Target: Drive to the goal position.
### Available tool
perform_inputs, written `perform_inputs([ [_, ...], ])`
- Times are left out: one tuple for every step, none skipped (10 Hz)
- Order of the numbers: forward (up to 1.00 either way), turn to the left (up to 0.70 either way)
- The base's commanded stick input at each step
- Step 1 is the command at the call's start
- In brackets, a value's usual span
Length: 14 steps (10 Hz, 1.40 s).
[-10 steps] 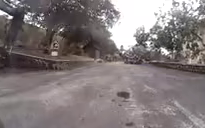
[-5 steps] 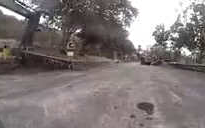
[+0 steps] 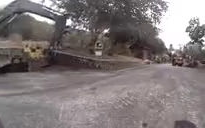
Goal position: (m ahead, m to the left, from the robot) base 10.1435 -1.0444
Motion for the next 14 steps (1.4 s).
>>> perform_inputs([
  [0.0,0.33],
  [0.0,0.13],
  [0.0,-0.06],
  [0.0,-0.26],
  [0.0,-0.45],
  [0.0,-0.45],
  [0.0,-0.45],
  [0.0,-0.35],
  [0.0,-0.16],
  [0.0,0.0],
  [0.0,0.0],
  [0.0,0.0],
  [0.0,-0.15],
  [0.0,-0.33],
])
